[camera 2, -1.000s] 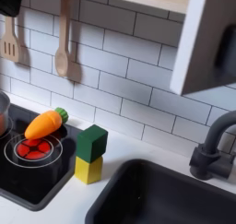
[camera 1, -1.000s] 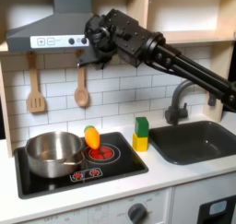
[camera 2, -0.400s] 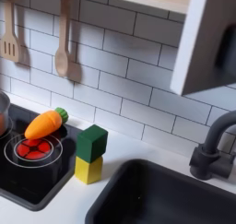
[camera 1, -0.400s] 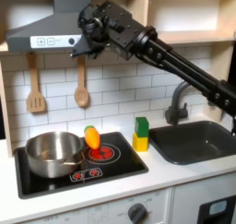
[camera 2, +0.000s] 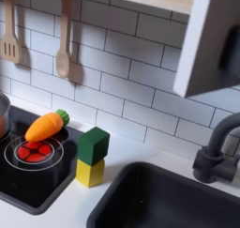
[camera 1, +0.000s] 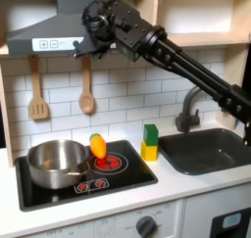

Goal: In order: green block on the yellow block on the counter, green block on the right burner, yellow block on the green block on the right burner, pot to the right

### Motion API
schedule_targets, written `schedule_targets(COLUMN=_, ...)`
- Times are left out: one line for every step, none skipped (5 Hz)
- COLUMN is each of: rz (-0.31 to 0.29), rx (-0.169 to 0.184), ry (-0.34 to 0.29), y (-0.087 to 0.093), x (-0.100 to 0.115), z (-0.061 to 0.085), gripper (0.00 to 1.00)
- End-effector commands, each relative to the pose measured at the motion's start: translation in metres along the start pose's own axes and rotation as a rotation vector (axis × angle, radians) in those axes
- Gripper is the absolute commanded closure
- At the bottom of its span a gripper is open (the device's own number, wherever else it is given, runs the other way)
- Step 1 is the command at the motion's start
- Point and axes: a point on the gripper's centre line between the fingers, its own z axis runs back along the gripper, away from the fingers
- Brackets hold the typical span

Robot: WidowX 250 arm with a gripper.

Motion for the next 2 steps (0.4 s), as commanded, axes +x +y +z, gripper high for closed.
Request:
schedule_targets(rz=0.021, rx=-0.002, ry=0.008, y=0.0006, x=0.0007, z=-0.0015, gripper=1.00)
schedule_targets(rz=0.022, rx=-0.006, ry=-0.004, y=-0.0024, x=0.0087, z=0.0027, gripper=1.00)
